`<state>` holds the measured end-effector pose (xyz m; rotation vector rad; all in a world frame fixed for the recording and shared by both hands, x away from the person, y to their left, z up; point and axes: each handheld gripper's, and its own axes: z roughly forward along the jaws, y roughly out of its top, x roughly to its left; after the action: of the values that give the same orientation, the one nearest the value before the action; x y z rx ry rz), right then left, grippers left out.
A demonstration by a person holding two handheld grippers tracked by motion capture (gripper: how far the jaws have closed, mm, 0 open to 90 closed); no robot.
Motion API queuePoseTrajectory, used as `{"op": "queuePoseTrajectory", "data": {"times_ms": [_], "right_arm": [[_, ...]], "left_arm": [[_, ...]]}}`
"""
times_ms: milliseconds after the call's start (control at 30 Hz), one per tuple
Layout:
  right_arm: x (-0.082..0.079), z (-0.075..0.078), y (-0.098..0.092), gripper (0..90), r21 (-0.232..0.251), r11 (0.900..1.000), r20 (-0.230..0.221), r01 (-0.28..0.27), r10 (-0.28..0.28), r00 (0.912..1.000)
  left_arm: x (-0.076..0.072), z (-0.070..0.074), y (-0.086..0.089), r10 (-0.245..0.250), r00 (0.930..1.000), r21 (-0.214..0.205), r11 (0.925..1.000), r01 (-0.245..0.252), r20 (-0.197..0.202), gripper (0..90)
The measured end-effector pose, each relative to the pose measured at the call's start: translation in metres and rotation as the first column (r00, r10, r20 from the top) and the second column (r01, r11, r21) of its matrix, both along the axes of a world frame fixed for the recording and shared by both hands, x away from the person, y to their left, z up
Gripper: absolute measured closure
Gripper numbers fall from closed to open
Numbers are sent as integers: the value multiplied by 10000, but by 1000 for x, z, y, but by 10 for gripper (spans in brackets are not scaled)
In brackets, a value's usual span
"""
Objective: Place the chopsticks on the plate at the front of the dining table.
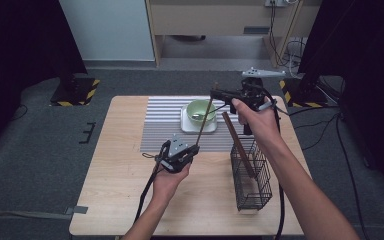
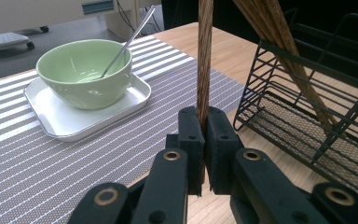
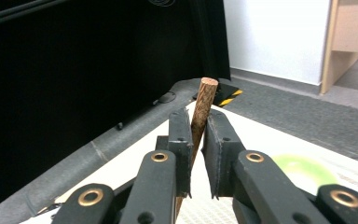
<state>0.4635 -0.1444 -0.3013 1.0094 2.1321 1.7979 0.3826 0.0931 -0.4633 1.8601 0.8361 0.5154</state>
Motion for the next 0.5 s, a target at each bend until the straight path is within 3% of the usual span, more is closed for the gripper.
{"op": "queuePoseTrajectory", "data": {"times_ms": [167,367,500], "right_arm": [[0,0,2,834,191,9996,-185,-201,205,9996],[-3,4,4,848,226,9995,-82,-223,225,9997],[-2,5,2,848,385,9991,-167,-193,200,9997]], "left_arm": [[0,-3,2,199,9998,-154,9997,-198,70,853],[1,-6,4,339,9994,-315,9989,-338,24,836],[2,-7,4,465,9989,-341,9983,-462,62,781]]}}
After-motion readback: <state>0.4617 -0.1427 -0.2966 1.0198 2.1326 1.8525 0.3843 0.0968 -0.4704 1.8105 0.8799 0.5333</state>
